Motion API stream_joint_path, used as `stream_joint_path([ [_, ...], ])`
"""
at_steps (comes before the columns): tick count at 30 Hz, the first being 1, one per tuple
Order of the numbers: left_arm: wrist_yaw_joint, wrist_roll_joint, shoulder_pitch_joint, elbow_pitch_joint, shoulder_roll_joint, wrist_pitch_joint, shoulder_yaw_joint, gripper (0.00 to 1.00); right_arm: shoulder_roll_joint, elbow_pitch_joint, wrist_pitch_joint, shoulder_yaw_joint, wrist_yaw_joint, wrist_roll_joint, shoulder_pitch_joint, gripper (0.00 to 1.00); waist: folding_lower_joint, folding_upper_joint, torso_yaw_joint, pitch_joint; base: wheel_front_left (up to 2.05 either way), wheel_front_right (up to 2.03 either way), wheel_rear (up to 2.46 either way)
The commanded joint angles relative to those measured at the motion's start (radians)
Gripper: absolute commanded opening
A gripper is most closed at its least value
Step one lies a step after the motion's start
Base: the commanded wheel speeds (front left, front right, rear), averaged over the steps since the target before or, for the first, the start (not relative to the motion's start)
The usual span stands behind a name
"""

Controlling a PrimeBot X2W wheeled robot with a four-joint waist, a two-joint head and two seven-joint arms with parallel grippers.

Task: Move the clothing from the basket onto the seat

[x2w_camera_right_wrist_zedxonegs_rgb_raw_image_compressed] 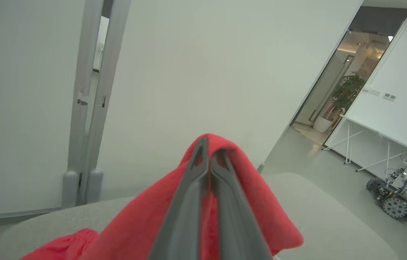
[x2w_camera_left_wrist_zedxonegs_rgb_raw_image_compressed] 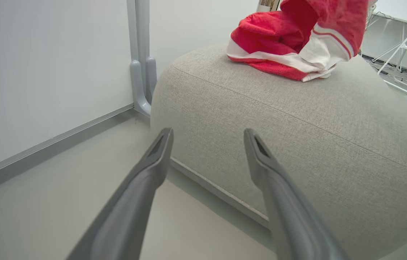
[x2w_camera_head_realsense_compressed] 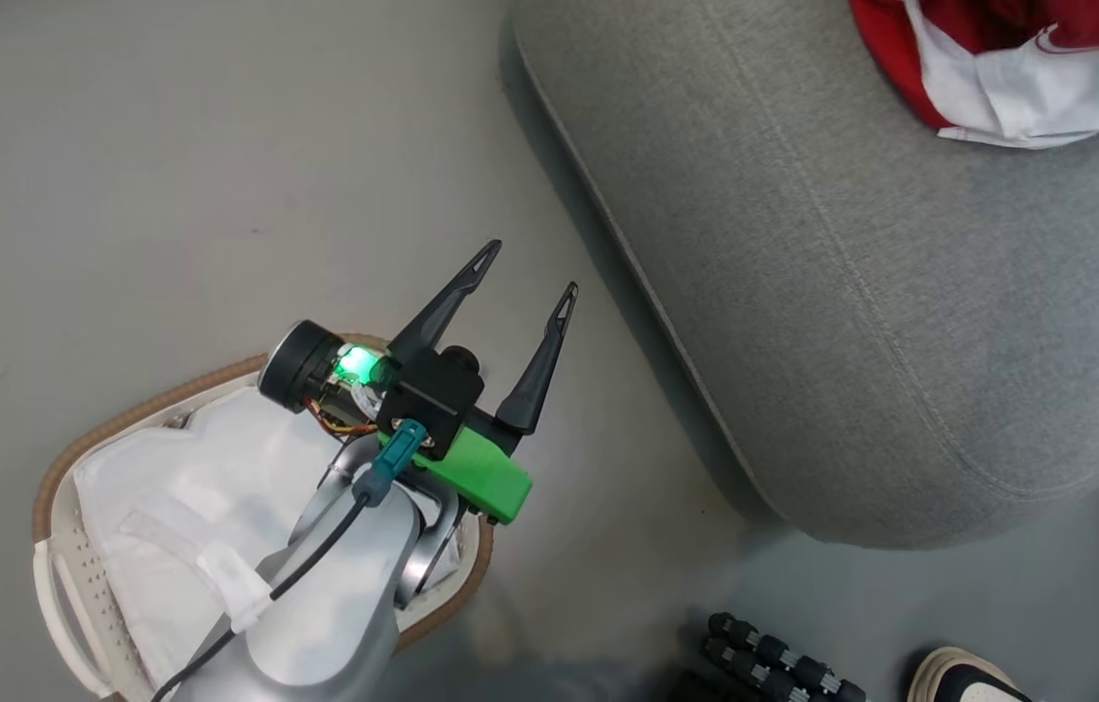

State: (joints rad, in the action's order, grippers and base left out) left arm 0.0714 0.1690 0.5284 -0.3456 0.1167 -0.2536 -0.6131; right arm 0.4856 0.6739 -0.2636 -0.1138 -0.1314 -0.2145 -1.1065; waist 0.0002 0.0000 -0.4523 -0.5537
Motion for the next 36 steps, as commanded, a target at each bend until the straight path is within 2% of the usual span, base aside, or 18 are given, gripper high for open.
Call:
stream_joint_path([
  [1,-0.002,-0.007,0.021,-0.002,0.011,0.000,0.001,1.00,-0.017,0.025,-0.001,-0.011,0.001,-0.003,0.057,0.00,-0.0002,0.0000,0.051,-0.051,0.00,0.00,0.00],
  [5,-0.009,-0.001,0.024,-0.013,0.018,-0.001,0.005,1.00,-0.083,0.051,-0.001,-0.055,0.001,-0.009,0.145,0.00,-0.0002,0.0000,0.048,-0.054,0.00,0.00,0.00],
  [6,-0.010,0.002,0.023,-0.016,0.019,-0.001,0.007,1.00,-0.103,0.049,-0.001,-0.057,0.001,-0.005,0.177,0.16,-0.0002,0.0000,0.044,-0.052,0.00,0.00,0.00],
  [7,-0.012,0.004,0.022,-0.020,0.020,-0.001,0.009,1.00,-0.115,0.046,-0.001,-0.060,0.001,-0.003,0.201,0.76,-0.0002,0.0000,0.041,-0.049,0.00,0.00,0.00],
  [8,-0.013,0.007,0.022,-0.023,0.021,-0.002,0.011,1.00,-0.128,0.039,-0.001,-0.071,0.001,-0.006,0.226,1.00,-0.0002,0.0000,0.036,-0.045,0.00,0.00,0.00],
  [12,-0.019,0.015,0.021,-0.038,0.022,-0.003,0.015,1.00,-0.181,-0.003,-0.001,-0.105,0.001,-0.022,0.310,1.00,-0.0002,0.0000,0.021,-0.018,0.00,0.00,0.00],
  [23,-0.042,0.052,-0.038,-0.062,0.003,-0.012,0.051,1.00,-0.229,-0.249,-0.001,-0.109,0.001,-0.072,0.529,1.00,-0.0002,0.0000,0.035,0.115,0.00,0.00,0.00],
  [30,-0.075,0.059,-0.103,-0.019,0.003,-0.010,0.129,1.00,-0.258,-0.386,-0.001,-0.036,0.001,-0.086,0.594,1.00,-0.0002,0.0000,0.096,0.204,0.00,0.00,0.00],
  [36,-0.107,0.054,-0.168,0.010,0.004,-0.011,0.225,1.00,-0.302,-0.418,-0.001,0.048,0.001,-0.069,0.627,1.00,-0.0002,0.0000,0.164,0.265,0.00,0.00,0.00],
])
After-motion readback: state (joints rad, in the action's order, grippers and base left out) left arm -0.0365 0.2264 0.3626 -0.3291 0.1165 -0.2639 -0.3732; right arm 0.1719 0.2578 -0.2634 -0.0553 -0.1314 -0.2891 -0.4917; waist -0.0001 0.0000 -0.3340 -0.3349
